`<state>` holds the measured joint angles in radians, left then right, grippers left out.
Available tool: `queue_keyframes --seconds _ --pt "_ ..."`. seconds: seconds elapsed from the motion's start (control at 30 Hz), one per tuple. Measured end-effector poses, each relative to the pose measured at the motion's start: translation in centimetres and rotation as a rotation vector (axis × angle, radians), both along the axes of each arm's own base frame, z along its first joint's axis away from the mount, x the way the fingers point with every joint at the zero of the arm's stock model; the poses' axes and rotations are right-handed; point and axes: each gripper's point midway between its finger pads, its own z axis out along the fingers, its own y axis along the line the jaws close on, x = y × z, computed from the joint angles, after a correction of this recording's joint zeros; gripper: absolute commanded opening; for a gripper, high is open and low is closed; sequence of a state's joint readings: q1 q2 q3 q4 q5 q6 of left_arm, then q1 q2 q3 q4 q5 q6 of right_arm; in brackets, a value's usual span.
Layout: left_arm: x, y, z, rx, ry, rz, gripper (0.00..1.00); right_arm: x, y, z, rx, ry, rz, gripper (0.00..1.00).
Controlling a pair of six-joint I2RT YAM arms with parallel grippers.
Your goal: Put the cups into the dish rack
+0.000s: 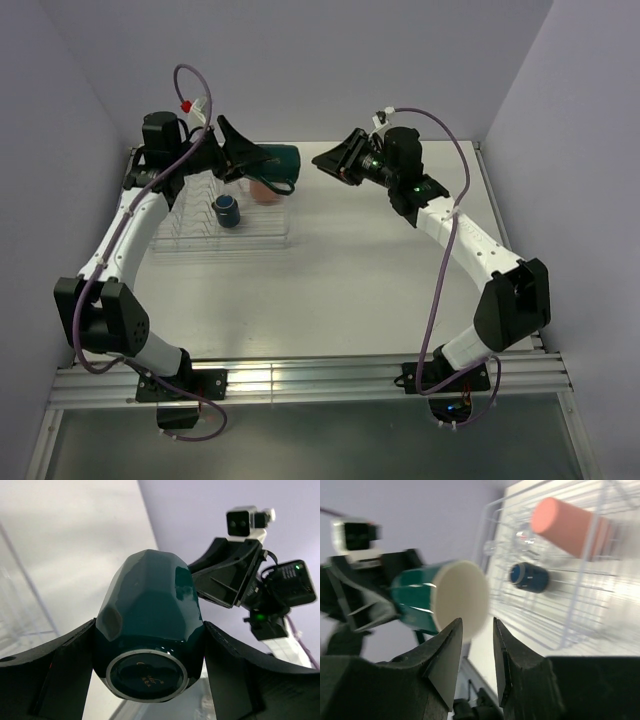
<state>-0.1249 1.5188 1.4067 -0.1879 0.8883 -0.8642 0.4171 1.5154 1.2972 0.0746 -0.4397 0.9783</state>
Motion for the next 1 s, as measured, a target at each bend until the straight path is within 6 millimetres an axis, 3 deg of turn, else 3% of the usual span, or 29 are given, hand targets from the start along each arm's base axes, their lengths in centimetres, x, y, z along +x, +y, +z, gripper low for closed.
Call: queue_keyframes --seconds 0.27,0.53,0.73,1.0 --pt "1.4 3.1 -0.8 0.239 -0.019 0.169 0.00 0.4 -2.3 -2.6 -0.144 0.041 -0.112 0.39" --pt "1.8 5.9 -5.4 0.477 0.058 0.278 0.00 -0.1 -4.0 -1.8 -0.200 -0.004 -0.171 0.39" --pt "2.9 5.5 -9.2 0.624 0.113 0.301 0.00 -0.6 -4.7 -1.8 -0.224 -0.024 -0.185 0.39" --pt "5.0 4.5 -11.9 0.775 0.128 0.333 0.00 -1.0 -5.1 -4.2 -0.272 0.007 -0.182 0.39"
